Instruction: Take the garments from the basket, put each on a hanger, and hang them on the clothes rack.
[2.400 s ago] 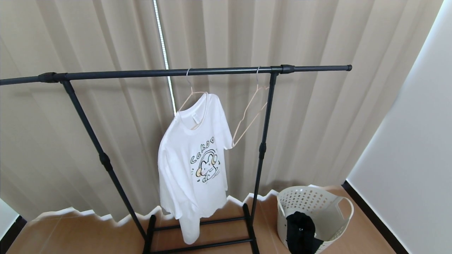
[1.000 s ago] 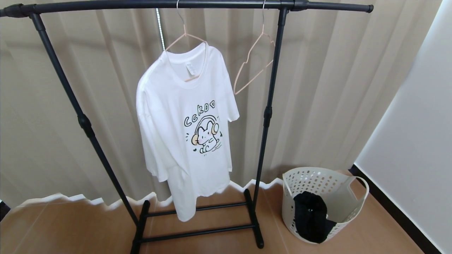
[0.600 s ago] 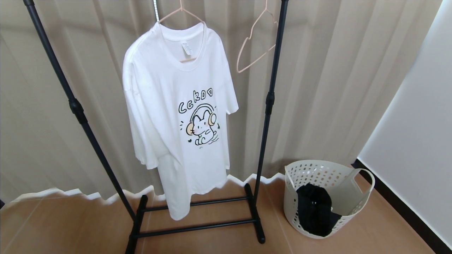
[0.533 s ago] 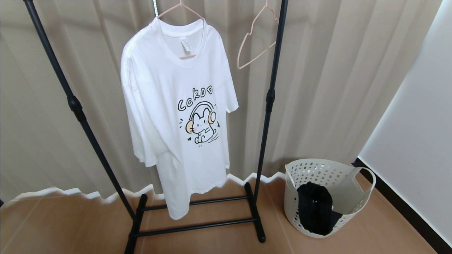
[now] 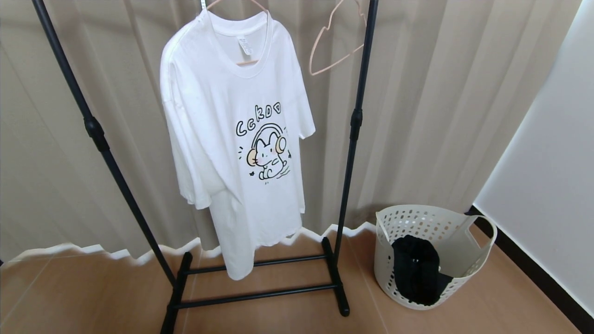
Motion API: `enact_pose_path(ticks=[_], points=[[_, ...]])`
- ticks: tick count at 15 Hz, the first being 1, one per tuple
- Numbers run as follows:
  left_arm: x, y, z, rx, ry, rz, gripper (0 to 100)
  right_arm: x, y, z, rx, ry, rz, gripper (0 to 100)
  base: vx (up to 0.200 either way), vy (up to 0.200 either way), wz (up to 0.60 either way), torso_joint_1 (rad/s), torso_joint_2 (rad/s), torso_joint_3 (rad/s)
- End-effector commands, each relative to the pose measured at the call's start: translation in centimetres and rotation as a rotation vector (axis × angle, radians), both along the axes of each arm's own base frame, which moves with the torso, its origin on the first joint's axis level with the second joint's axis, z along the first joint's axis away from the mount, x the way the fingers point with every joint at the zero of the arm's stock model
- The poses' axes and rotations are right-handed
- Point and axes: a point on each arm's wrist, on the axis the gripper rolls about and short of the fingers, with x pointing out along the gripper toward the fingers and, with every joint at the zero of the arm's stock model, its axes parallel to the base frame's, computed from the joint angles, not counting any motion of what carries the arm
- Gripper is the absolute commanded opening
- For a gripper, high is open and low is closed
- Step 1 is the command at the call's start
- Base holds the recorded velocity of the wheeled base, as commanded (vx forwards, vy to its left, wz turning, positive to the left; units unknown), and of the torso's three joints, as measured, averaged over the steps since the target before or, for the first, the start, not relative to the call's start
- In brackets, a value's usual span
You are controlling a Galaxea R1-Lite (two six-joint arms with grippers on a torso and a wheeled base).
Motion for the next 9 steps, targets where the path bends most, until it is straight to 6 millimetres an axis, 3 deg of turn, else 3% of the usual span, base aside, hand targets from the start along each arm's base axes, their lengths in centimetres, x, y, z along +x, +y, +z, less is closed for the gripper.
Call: enact_pose_path(ticks=[1, 3, 7, 9], points=[[0.01, 0.00, 0.02, 0.000, 0.000, 0.000, 100, 0.01, 0.00, -0.01, 0.000, 0.002, 0.000, 100, 0.200, 0.000, 0.00, -0.007, 0.05, 0.056], [0.01, 0.00, 0.02, -0.002, 0.000, 0.000, 100, 0.01, 0.00, -0.01, 0.000, 0.002, 0.000, 100, 0.200, 0.000, 0.00, 0.000, 0.03, 0.032], [0.01, 0.00, 0.02, -0.002, 0.000, 0.000, 100, 0.01, 0.00, -0.01, -0.001, 0.002, 0.000, 100, 0.000, 0.000, 0.00, 0.000, 0.00, 0.000], [0.01, 0.00, 0.02, -0.002, 0.000, 0.000, 100, 0.01, 0.00, -0.01, 0.000, 0.002, 0.000, 100, 0.000, 0.000, -0.60, -0.002, 0.00, 0.007]])
